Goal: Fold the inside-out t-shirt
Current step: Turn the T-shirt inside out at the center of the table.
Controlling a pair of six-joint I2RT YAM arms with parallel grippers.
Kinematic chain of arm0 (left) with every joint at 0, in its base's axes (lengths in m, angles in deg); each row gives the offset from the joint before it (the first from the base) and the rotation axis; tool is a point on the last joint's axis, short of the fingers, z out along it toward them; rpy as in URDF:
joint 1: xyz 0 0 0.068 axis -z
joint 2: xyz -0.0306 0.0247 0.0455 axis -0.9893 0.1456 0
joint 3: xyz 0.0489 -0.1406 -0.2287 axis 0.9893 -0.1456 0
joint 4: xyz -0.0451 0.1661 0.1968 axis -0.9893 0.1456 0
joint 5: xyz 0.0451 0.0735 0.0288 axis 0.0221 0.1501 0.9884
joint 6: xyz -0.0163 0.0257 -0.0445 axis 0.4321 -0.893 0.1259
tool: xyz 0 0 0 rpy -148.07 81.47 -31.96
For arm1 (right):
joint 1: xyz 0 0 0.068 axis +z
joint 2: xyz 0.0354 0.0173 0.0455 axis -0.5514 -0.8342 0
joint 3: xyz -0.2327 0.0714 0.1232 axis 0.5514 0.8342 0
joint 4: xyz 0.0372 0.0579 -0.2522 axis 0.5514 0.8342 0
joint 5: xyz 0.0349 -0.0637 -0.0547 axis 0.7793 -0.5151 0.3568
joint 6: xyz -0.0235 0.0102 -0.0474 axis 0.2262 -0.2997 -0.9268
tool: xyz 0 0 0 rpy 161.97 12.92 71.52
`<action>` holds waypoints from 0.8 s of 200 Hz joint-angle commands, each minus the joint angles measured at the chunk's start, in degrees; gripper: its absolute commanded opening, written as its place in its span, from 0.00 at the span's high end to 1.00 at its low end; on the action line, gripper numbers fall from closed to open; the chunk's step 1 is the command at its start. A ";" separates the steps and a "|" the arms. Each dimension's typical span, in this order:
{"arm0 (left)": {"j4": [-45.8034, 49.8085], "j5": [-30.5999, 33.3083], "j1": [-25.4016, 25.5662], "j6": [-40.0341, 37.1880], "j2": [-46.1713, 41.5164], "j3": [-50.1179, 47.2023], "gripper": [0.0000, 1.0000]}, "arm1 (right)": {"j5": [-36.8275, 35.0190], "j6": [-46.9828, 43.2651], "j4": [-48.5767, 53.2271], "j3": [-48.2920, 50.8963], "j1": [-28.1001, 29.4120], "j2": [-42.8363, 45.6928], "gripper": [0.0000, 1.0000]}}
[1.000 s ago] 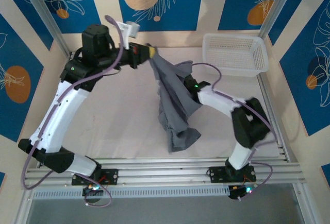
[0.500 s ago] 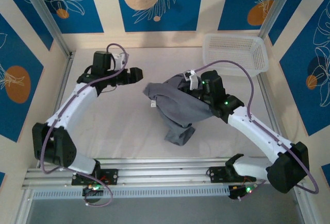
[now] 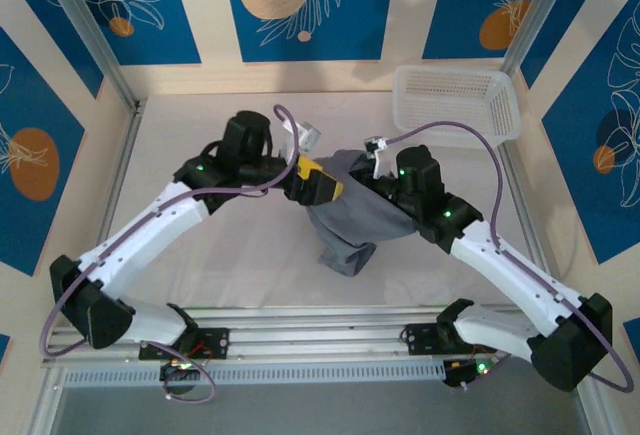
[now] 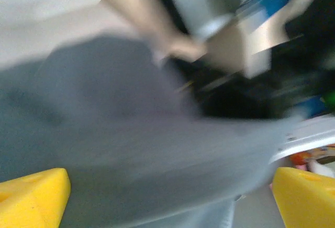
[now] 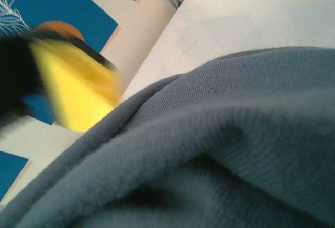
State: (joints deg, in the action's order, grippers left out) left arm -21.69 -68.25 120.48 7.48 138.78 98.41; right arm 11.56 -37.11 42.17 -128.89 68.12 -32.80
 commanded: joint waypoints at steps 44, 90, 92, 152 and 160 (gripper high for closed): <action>1.39 18.56 -2.65 2.67 -1.21 -14.69 1.00 | -4.45 9.72 -1.74 -9.47 -6.65 5.33 1.00; -8.05 12.69 -13.14 8.72 -5.36 -24.94 1.00 | -1.73 15.26 -2.55 -9.74 -13.30 9.07 1.00; -8.28 12.07 -13.06 8.75 -5.65 -24.70 1.00 | -1.73 15.24 -2.43 -9.69 -13.30 9.05 1.00; -2.10 6.03 -5.50 6.40 -8.36 -4.93 0.04 | 3.88 18.97 -5.96 -4.86 -12.61 6.19 1.00; -2.60 3.66 -3.47 6.41 -6.56 -2.53 0.02 | 3.89 18.97 -6.18 -4.82 -12.04 5.75 1.00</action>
State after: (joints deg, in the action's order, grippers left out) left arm -24.64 -58.40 111.32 15.50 131.52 87.57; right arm 12.19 -20.50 41.28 -134.49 55.09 -25.92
